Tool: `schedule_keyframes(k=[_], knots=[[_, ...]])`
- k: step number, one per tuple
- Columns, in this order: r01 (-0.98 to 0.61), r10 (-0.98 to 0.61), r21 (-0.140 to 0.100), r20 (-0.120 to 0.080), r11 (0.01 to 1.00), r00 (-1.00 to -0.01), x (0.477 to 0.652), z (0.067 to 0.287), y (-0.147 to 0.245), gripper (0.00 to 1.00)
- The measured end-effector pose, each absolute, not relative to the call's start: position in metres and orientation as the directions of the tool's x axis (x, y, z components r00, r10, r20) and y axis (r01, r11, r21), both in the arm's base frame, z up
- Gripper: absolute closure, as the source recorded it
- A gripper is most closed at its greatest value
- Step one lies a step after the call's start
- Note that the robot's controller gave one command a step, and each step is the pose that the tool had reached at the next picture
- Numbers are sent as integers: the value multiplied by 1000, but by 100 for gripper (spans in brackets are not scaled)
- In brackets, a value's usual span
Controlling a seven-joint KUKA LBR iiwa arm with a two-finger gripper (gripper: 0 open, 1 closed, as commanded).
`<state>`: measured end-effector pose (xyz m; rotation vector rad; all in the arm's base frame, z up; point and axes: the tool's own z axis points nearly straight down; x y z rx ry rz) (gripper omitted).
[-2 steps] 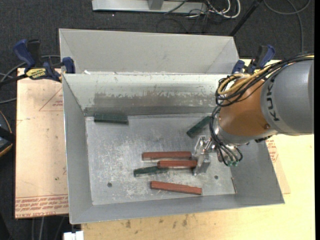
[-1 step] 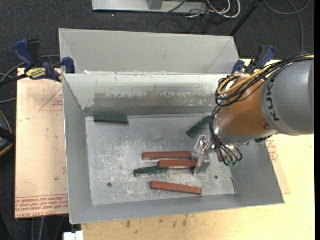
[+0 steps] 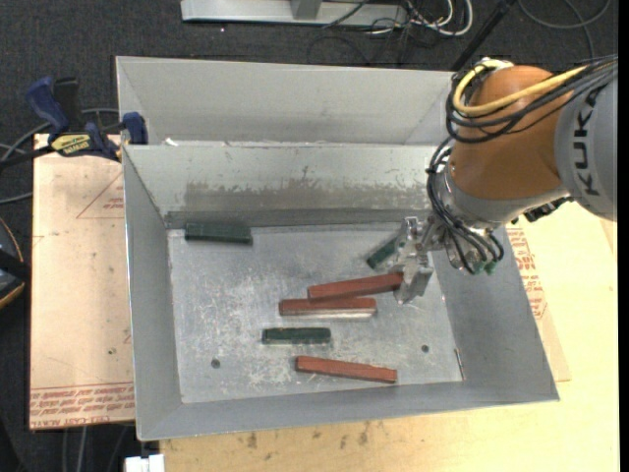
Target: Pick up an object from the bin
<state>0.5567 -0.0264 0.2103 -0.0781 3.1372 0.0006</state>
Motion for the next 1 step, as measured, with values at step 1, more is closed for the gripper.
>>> schedule_keyframes(k=[1], knots=[[-50,-50,0,-3,999,-999,557,210,-26,100]])
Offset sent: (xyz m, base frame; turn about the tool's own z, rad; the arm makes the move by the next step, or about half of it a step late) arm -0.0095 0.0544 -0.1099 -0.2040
